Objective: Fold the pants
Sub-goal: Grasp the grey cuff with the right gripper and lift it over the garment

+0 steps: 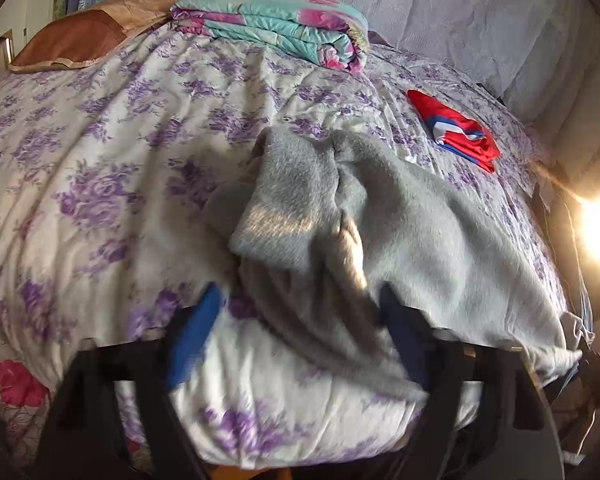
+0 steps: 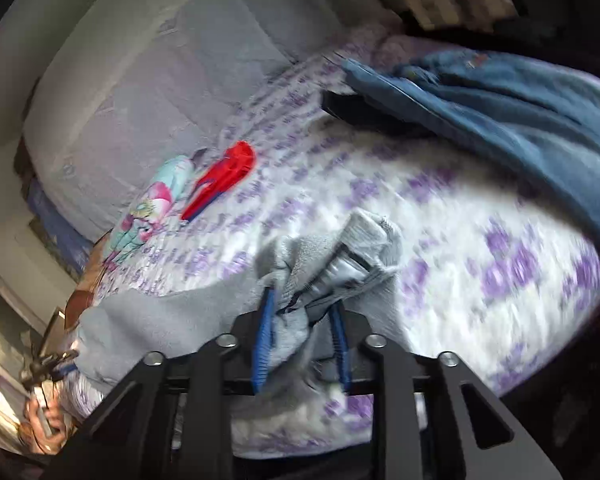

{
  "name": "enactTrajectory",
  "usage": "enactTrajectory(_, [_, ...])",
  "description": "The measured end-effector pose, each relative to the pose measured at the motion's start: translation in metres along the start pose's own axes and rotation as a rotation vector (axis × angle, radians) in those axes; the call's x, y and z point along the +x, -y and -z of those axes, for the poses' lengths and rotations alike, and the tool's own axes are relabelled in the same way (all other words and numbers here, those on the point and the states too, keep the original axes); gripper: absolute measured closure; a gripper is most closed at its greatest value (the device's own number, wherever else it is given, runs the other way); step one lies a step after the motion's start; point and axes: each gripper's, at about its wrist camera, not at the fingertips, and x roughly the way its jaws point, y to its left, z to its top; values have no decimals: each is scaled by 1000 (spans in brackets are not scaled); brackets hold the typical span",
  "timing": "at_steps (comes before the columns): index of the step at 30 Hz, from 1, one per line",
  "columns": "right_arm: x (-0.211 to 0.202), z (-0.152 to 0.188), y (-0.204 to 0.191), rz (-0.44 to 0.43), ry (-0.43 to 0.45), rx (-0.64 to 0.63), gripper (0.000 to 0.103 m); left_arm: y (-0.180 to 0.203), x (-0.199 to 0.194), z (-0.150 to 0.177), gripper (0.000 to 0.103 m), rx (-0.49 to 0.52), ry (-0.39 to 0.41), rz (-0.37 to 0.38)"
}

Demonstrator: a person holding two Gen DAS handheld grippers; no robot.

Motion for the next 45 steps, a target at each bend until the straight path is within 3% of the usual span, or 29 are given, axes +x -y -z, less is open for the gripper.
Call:
enactTrajectory(1, [-6, -11, -9, -44, 43, -27, 83, 1, 5, -5, 67, -17, -14, 16])
enactTrajectory(4, [-48, -25, -31, -185, 218, -139, 84, 1, 4, -9, 76, -41, 9, 9])
enactTrajectory(6, [-56, -21, -27, -204, 255, -167, 84, -3, -1, -7, 78, -47, 43, -18])
enactTrajectory(8, [-29, -9, -3, -128, 154, -127, 84, -14, -4, -1, 76, -50, 61, -24])
enactTrajectory(10, [9, 19, 30, -42, 3, -60, 82, -25, 0, 6, 63, -61, 46, 1])
enactTrajectory(11, [14, 30, 38, -43, -11, -45, 80, -25, 2, 10, 60, -44, 40, -12])
enactTrajectory(13, [4, 39, 43, -75, 12, -25, 76, -26, 1, 14, 54, -23, 35, -29])
enactTrajectory(15, [-7, 37, 46, -79, 32, -3, 54, -28, -8, 15, 51, -26, 30, -10])
enactTrajectory(16, [-12, 34, 48, -66, 37, 13, 51, -29, -16, 15, 50, -23, 30, -4])
enactTrajectory(18, [-30, 26, 49, -11, 74, 20, 50, -28, -37, 14, 50, -10, 51, -18])
enactTrajectory(21, [-80, 8, 39, 139, 254, -6, 49, -14, -76, 13, 49, 28, 140, -50])
enactTrajectory(23, [-92, -13, 17, 163, 309, -59, 49, 12, -96, 9, 47, 104, 199, -84])
enactTrajectory(26, [-54, -51, -48, 31, 163, -203, 48, 73, -98, 2, 31, 256, 246, -51])
enactTrajectory(28, [-6, -62, -101, -95, 30, -275, 43, 119, -74, 7, 23, 376, 236, -36])
enactTrajectory(30, [45, -65, -141, -213, -91, -277, 41, 150, -26, 20, 23, 457, 135, -43])
enactTrajectory(33, [127, -63, -192, -354, -305, -223, 41, 151, 36, 50, 24, 491, -41, -92])
enactTrajectory(38, [247, -51, -253, -431, -569, -192, 41, 141, 30, 80, 24, 526, 9, -102])
enactTrajectory(41, [292, -30, -278, -418, -747, -190, 41, 126, 13, 65, 25, 460, 5, -52])
enactTrajectory(45, [321, -9, -291, -419, -881, -163, 41, 123, -10, 36, 22, 465, 107, -90])
